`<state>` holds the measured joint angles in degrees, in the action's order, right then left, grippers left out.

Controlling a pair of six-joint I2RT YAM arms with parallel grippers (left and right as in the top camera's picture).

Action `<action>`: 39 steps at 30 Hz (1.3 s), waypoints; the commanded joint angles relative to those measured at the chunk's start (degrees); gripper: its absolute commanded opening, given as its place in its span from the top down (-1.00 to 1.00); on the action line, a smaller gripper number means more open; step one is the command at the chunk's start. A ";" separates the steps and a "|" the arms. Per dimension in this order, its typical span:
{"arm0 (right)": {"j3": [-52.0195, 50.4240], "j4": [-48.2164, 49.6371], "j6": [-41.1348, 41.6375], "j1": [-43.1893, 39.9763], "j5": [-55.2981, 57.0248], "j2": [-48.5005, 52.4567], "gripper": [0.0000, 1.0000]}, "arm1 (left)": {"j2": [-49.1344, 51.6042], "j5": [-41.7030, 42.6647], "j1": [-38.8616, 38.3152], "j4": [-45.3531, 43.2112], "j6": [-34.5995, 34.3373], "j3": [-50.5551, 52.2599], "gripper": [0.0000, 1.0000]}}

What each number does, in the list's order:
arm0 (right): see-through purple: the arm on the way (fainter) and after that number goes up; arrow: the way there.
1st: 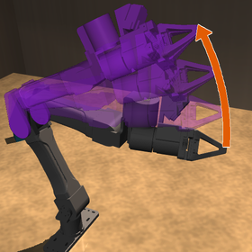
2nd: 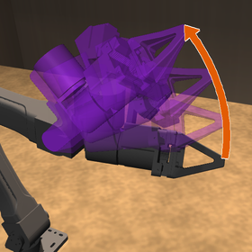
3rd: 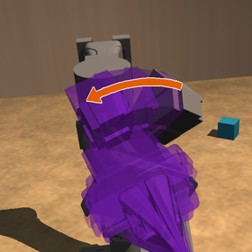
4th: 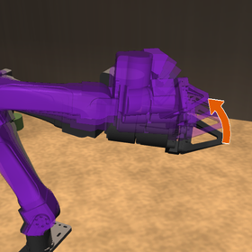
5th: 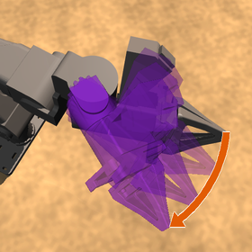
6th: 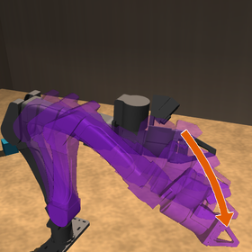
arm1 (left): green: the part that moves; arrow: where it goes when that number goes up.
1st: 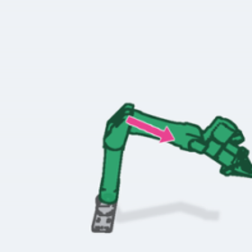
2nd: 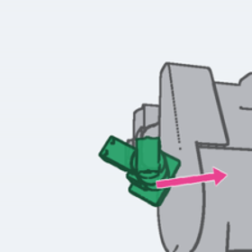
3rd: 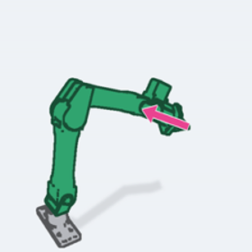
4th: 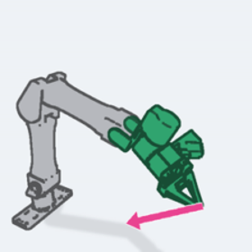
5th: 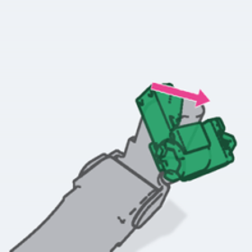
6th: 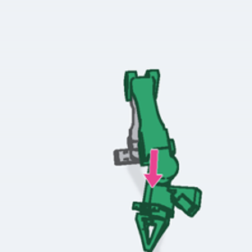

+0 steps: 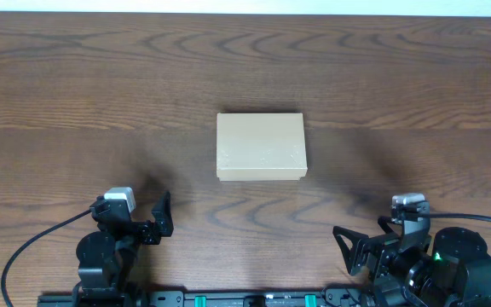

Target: Pack container

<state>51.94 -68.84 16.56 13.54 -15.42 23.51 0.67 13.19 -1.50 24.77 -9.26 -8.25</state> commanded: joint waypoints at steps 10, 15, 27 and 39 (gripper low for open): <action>-10.86 15.52 -9.22 8.87 1.31 -2.99 -0.99 | -0.42 0.33 0.35 -0.17 -0.85 1.14 -0.91; -23.89 30.03 -12.59 17.25 5.03 -7.61 -0.99 | -0.42 0.33 0.35 -0.17 -0.85 1.14 -0.91; -44.37 45.81 -12.59 20.24 9.46 -14.84 -0.98 | -0.42 0.33 0.35 -0.17 -0.85 1.14 -0.91; -45.59 47.69 -13.00 17.42 10.86 -20.76 -0.98 | -0.42 0.33 0.35 -0.17 -0.85 1.14 -0.91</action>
<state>6.76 -21.37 4.45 31.66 -5.32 4.45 0.62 13.17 -1.50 24.58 -9.28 -8.21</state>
